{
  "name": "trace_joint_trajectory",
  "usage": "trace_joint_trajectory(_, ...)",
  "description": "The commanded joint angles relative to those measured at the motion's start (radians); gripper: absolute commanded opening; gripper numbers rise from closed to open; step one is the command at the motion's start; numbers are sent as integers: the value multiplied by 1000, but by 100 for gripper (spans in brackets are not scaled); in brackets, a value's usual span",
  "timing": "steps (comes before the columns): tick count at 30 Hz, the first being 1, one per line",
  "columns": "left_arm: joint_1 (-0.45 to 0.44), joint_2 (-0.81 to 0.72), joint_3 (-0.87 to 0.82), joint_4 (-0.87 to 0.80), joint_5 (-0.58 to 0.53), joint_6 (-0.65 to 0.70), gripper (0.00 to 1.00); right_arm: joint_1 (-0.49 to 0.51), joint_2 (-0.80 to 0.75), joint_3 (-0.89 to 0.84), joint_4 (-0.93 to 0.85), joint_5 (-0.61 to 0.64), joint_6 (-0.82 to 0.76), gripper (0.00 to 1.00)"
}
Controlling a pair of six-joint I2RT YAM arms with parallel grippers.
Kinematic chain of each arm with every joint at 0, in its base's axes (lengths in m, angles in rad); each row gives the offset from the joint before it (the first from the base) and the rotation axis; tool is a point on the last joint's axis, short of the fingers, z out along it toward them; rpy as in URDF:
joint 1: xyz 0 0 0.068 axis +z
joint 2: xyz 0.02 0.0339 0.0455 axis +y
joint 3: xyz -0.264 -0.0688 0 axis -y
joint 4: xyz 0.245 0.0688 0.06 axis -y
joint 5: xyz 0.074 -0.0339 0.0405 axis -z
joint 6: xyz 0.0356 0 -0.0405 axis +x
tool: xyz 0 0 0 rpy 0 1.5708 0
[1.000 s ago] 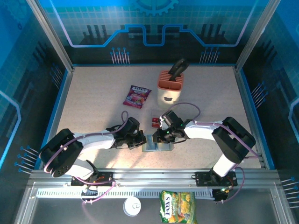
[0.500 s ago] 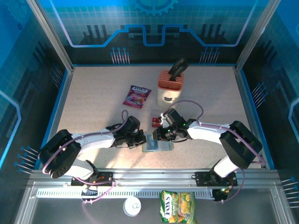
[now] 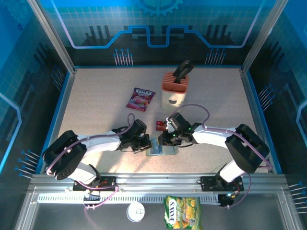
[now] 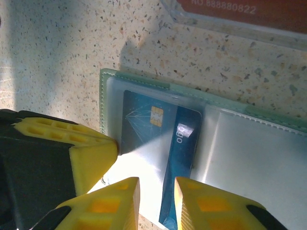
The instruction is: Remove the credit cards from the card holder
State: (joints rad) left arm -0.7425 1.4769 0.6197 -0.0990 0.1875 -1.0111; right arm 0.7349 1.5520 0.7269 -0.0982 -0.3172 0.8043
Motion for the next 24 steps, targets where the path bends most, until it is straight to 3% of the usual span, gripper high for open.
trace_joint_trajectory(1,-6,26,8,-36,-10,14,0,17,-15,-14,-26,13,11,26)
trace_joint_trajectory(15,-6,17,0,-81,-48,6,0,9,50,-39,67,-70,42,25)
trace_joint_trajectory(24,-6,28,6,-85,-44,13,0,6,54,-50,58,-45,45,27)
